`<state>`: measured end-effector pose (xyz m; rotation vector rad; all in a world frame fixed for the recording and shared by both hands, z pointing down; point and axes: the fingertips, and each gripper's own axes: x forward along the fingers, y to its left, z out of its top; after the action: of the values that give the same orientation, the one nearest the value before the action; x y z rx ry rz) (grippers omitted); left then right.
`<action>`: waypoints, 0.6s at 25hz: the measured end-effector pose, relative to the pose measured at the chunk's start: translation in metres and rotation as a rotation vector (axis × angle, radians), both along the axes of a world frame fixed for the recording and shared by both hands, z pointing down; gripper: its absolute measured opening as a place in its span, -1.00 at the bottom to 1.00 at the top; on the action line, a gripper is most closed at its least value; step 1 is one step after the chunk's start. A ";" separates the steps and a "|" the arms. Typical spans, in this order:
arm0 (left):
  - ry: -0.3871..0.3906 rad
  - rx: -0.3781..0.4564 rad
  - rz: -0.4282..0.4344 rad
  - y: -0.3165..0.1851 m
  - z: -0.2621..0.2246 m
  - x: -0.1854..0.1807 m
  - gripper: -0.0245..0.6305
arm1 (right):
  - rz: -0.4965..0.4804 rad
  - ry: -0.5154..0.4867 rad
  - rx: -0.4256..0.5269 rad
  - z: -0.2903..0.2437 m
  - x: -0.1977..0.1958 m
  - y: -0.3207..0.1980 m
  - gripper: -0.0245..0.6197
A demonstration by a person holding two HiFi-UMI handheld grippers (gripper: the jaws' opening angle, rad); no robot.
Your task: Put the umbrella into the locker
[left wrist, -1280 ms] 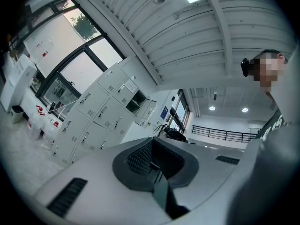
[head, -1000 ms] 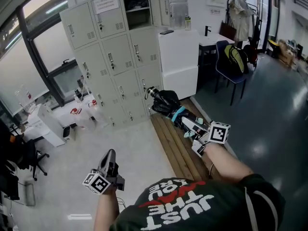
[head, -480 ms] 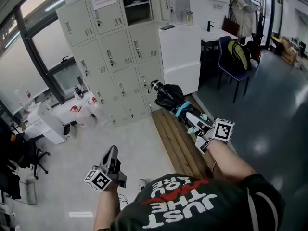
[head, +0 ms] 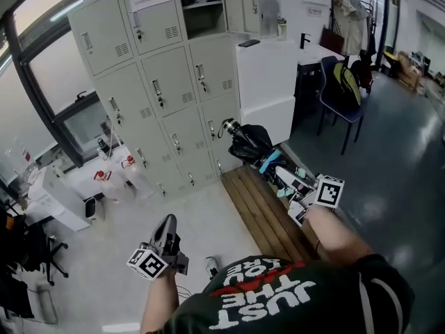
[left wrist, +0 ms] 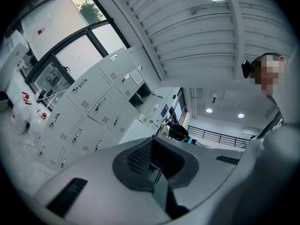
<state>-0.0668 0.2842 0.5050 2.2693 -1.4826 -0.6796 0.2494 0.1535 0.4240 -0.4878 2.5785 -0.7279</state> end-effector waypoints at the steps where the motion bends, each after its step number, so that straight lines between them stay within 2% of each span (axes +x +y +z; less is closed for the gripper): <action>1: 0.000 0.008 0.017 -0.021 0.001 -0.020 -0.90 | 0.006 -0.014 0.009 -0.001 -0.021 -0.016 -0.18; 4: 0.000 0.010 0.067 -0.079 -0.002 -0.076 -0.90 | 0.025 -0.061 0.009 -0.006 -0.079 -0.061 -0.18; 9: -0.072 0.049 0.110 -0.160 -0.036 -0.169 -0.90 | 0.057 -0.089 0.027 -0.032 -0.166 -0.129 -0.18; 15: -0.066 0.073 0.108 -0.224 -0.054 -0.252 -0.90 | 0.100 -0.100 0.026 -0.045 -0.224 -0.191 -0.18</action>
<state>-0.3191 0.0602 0.4512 2.4295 -1.3728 -0.6420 0.0251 -0.0377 0.3785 -0.5536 2.4484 -0.6658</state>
